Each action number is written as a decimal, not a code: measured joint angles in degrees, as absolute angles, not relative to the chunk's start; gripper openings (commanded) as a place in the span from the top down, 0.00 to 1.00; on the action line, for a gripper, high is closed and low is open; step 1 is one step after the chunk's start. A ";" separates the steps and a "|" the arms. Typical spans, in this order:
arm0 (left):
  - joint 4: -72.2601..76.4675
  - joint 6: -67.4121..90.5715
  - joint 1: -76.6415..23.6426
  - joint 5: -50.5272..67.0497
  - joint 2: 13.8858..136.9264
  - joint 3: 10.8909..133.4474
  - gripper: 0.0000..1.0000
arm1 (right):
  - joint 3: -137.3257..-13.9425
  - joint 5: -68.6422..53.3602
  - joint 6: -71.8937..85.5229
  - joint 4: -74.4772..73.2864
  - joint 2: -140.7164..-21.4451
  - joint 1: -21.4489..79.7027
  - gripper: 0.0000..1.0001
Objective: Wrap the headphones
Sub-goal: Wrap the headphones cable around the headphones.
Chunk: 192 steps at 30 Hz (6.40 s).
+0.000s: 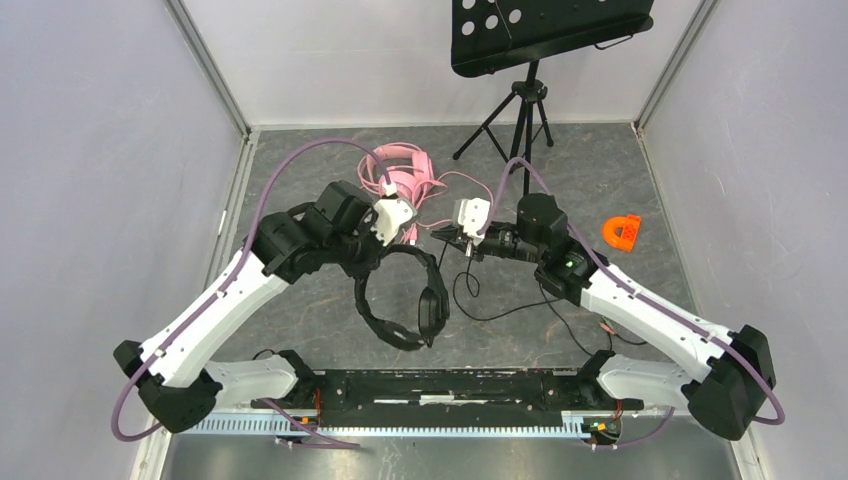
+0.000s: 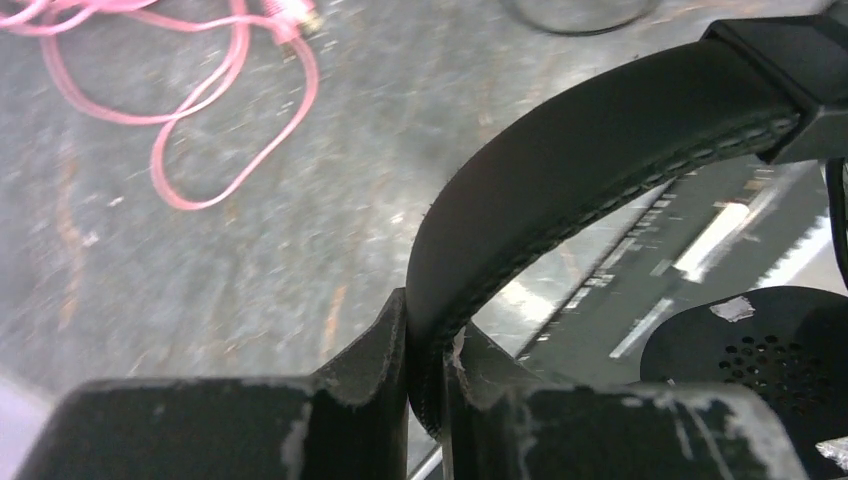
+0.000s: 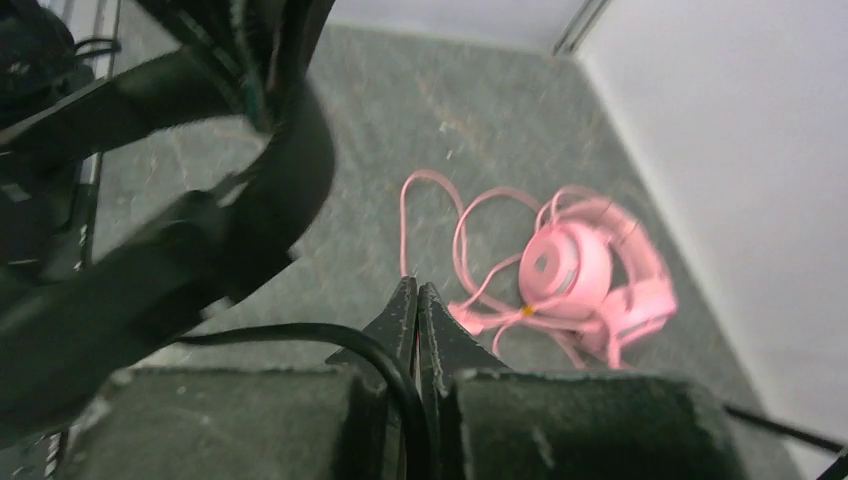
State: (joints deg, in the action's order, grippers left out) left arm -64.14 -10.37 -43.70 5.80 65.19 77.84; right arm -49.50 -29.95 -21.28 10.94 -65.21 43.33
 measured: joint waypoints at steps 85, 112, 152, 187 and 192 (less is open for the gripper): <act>-41.41 28.86 -44.42 -22.72 68.42 69.08 0.98 | -42.39 -14.57 10.59 19.09 -63.42 52.84 0.65; -33.32 35.07 -44.29 -24.45 63.99 67.20 0.98 | -36.88 -16.25 8.62 22.39 -56.53 53.15 0.52; -31.55 38.41 -44.10 -16.36 64.14 69.19 0.98 | -15.11 -17.37 -10.55 79.53 -81.25 53.25 0.46; -36.40 35.07 -44.07 -12.58 63.92 77.97 0.98 | -7.68 -14.00 -10.28 83.92 -79.75 50.68 0.97; -39.57 30.26 -44.05 -4.45 62.30 78.26 0.98 | -5.72 -11.27 -10.55 84.03 -75.72 47.59 0.95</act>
